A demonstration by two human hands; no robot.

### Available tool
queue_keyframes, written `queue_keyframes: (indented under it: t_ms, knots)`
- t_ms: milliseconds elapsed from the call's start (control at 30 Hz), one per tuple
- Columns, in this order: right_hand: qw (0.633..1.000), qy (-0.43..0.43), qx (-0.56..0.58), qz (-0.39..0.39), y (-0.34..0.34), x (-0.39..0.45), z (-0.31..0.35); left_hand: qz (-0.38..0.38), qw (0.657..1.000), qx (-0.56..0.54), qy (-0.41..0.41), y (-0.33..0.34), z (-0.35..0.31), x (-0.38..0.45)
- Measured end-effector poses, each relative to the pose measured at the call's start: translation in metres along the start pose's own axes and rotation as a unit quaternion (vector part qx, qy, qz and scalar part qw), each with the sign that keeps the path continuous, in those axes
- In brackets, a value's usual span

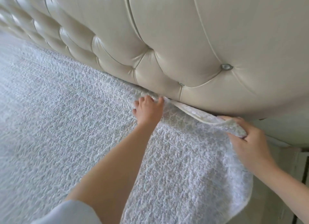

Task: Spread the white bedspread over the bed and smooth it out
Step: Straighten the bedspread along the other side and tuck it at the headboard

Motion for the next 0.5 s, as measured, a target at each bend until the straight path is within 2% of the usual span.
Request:
queue_keyframes:
  t_ms: [100,167,267,333,433,500]
  knots:
    - [0.999,-0.024,0.036,0.017,-0.006,-0.004,0.005,0.061,0.996,0.026,-0.064,0.009,0.01,0.002]
    - [0.996,-0.053,0.053,0.043,-0.01,-0.007,0.013,0.075,0.992,0.027,-0.103,0.009,0.013,-0.002]
    - [0.986,-0.15,-0.01,0.067,-0.015,-0.01,0.028,0.078,0.988,0.014,-0.129,0.005,0.01,-0.009]
    - [0.973,-0.215,-0.045,0.075,-0.017,-0.01,0.041,0.085,0.983,-0.054,-0.152,0.002,0.009,-0.009]
    - [0.964,-0.244,-0.055,0.092,-0.017,-0.009,0.051,0.119,0.937,-0.247,-0.217,0.0,0.01,-0.01]
    - [0.966,-0.239,-0.055,0.087,-0.024,-0.008,0.049,0.137,0.917,-0.304,-0.219,0.001,0.005,-0.01]
Point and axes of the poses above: each hand's wrist, its own x-axis towards the middle knuckle, its own y-axis out of the palm, z = x × y, the point moved 9 cm from there along x, towards the middle knuckle, and after that the axes turned 14 degrees about -y, right-handed, at the moved point
